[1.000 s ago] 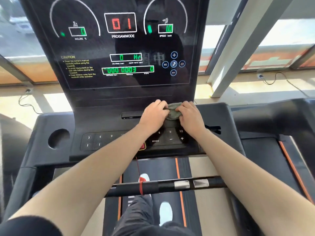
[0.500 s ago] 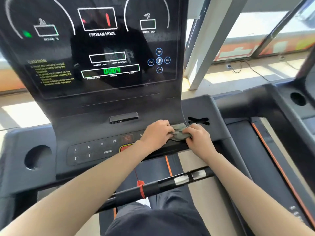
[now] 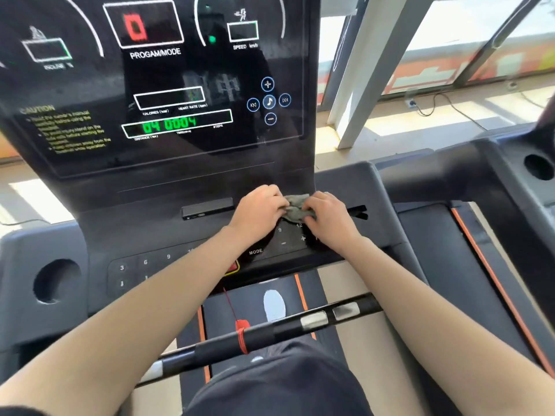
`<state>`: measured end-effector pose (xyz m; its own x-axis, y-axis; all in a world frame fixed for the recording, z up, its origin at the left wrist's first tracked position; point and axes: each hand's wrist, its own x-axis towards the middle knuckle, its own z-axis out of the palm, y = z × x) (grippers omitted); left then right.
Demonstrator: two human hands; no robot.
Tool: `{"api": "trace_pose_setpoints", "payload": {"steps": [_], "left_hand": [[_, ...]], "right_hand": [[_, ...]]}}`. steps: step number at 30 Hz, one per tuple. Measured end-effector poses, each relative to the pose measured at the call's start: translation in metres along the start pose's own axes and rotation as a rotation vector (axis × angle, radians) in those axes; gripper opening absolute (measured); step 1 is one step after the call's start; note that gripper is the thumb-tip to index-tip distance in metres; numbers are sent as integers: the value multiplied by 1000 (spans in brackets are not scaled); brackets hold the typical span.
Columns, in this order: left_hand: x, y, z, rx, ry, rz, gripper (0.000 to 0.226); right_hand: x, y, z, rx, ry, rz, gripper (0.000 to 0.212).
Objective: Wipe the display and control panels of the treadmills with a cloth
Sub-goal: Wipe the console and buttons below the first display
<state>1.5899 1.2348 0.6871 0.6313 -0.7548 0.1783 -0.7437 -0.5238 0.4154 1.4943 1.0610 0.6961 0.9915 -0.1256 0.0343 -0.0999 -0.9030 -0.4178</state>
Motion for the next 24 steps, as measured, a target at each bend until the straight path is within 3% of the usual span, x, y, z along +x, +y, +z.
{"api": "trace_pose_setpoints", "payload": {"steps": [4, 12, 19, 24], "left_hand": [[-10, 11, -3, -49, -52, -122, 17], [-77, 24, -11, -166, -248, -172, 21], [-54, -17, -31, -43, -134, -220, 22], [-58, -39, -43, -97, -120, -248, 23]], "right_hand": [[5, 3, -1, 37, -47, -86, 38], [-44, -4, 15, 84, -156, -278, 34], [16, -33, 20, 65, -123, -226, 33], [27, -57, 28, 38, -90, -188, 31]]}}
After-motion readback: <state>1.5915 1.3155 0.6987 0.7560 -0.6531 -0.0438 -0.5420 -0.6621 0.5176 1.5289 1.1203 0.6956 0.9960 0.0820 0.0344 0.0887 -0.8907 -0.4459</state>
